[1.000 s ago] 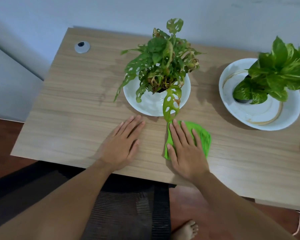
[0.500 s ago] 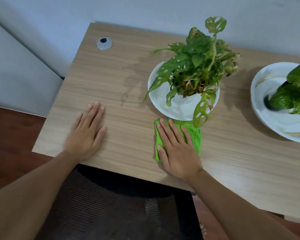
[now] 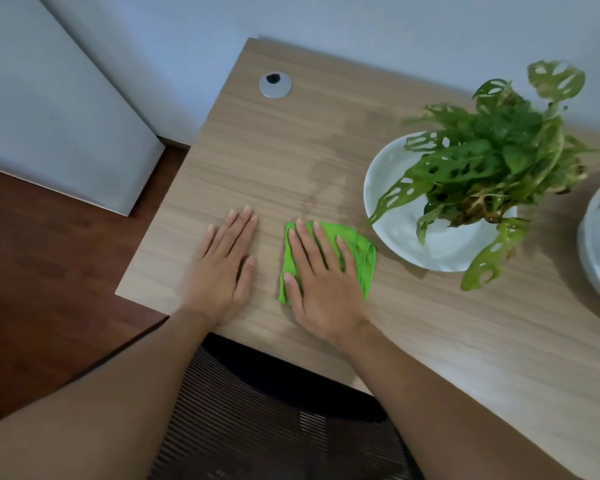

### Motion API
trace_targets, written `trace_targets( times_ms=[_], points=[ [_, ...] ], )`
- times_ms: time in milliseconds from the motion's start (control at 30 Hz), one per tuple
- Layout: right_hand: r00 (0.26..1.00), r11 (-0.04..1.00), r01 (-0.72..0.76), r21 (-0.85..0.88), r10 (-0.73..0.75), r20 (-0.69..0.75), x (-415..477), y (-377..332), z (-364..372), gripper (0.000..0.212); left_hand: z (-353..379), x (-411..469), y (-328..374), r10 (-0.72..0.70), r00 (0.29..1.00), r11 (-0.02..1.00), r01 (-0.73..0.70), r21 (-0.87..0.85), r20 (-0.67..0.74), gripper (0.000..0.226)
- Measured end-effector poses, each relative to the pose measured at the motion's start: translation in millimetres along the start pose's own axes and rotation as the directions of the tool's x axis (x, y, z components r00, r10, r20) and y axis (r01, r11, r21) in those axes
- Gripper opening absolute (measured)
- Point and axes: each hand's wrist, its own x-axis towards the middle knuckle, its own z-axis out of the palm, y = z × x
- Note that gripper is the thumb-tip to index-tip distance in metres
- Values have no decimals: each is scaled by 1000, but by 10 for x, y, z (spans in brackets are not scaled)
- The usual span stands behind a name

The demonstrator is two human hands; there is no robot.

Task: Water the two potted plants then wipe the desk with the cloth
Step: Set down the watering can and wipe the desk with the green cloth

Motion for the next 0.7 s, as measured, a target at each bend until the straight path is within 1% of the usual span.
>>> trace_targets(
  times_ms=[100, 233, 300, 367, 467, 500, 600, 700],
  points=[
    [998, 999, 35, 2, -35, 46, 51, 15, -50, 78, 1, 5, -36, -9, 1000, 1000, 9, 0, -3, 70],
    [983, 979, 181, -95, -177, 57, 127, 305, -151, 76, 45, 5, -100, -15, 999, 999, 14, -29, -29, 72],
    [975, 970, 219, -104, -213, 65, 173, 382, -160, 75, 61, 5, -112, -24, 998, 999, 22, -48, -50, 72],
    [981, 977, 193, -93, -191, 33, 236, 323, -128, 74, 61, 6, -116, -26, 998, 998, 23, -50, -64, 72],
    [993, 994, 102, -47, -104, -47, 369, 77, -58, 73, 68, 13, -135, -18, 998, 999, 16, -34, -64, 70],
    [994, 995, 92, -32, -93, -58, 410, -24, -45, 73, 60, 12, -136, -13, 998, 1000, 11, -30, -65, 69],
    [992, 993, 116, -1, -116, -50, 473, -223, 41, 73, 95, -1, -166, 3, 998, 999, -5, -39, -65, 69],
    [992, 992, 125, 9, -125, -17, 472, -273, 59, 73, 105, -7, -190, 10, 998, 998, -14, -60, -61, 72]
  ],
)
